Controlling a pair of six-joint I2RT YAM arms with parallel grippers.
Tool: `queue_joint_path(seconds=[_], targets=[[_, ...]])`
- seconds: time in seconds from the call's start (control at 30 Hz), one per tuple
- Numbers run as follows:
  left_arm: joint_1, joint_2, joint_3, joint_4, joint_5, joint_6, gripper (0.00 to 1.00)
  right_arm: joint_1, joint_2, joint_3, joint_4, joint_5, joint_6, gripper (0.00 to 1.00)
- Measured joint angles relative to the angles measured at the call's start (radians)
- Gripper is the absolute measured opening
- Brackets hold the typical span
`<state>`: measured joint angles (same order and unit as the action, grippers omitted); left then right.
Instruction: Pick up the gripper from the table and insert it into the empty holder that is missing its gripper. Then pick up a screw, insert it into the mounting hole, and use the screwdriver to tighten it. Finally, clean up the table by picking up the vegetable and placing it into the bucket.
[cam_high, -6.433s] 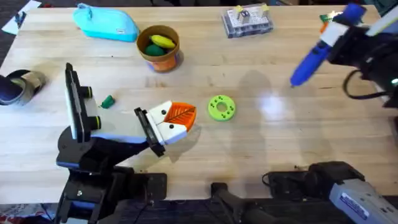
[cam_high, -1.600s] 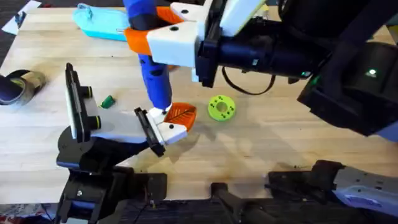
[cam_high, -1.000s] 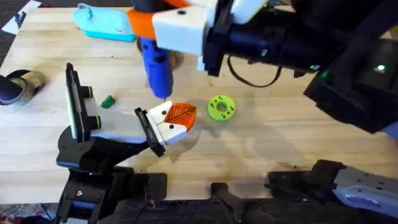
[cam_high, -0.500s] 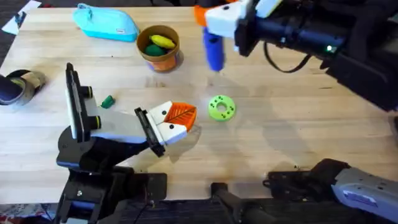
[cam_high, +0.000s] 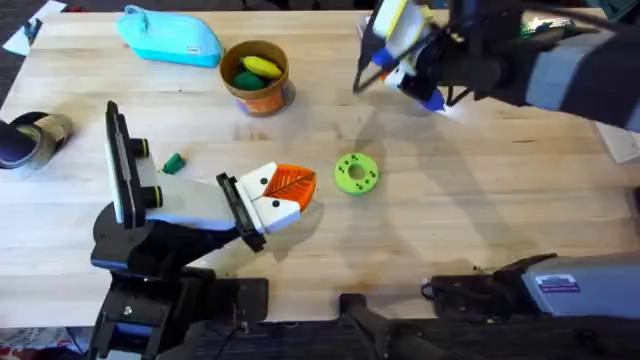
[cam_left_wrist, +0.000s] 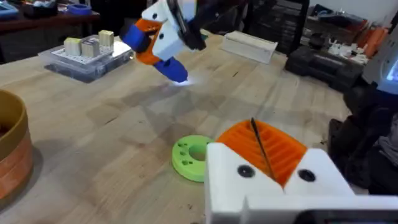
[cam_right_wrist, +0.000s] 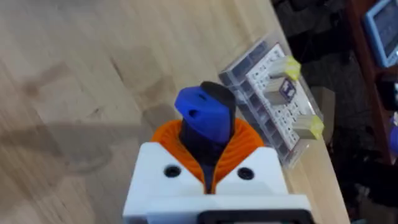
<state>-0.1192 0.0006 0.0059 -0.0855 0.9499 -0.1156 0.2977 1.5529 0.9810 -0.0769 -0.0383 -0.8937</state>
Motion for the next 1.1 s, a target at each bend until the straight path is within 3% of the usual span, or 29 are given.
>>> queue_joint_path(seconds=[0.13,0.33,0.53,0.67,1.1], targets=[[0.0,0.0,0.0,0.0,0.0,0.0,0.015,0.016,0.093,0.001,-0.072,0.003,-0.193,0.029],[0.0,0.0,0.0,0.0,0.0,0.0,0.015,0.044,0.114,0.005,-0.192,0.019,-0.278,0.052],[0.0,0.0,0.0,0.0,0.0,0.0,0.015,0.059,0.116,0.006,-0.227,0.018,-0.275,0.795],[0.0,0.0,0.0,0.0,0.0,0.0,0.015,0.06,0.112,0.006,-0.24,0.018,-0.221,0.973],[0.0,0.0,0.0,0.0,0.0,0.0,0.015,0.06,-0.131,0.117,-0.496,0.015,0.117,0.995]])
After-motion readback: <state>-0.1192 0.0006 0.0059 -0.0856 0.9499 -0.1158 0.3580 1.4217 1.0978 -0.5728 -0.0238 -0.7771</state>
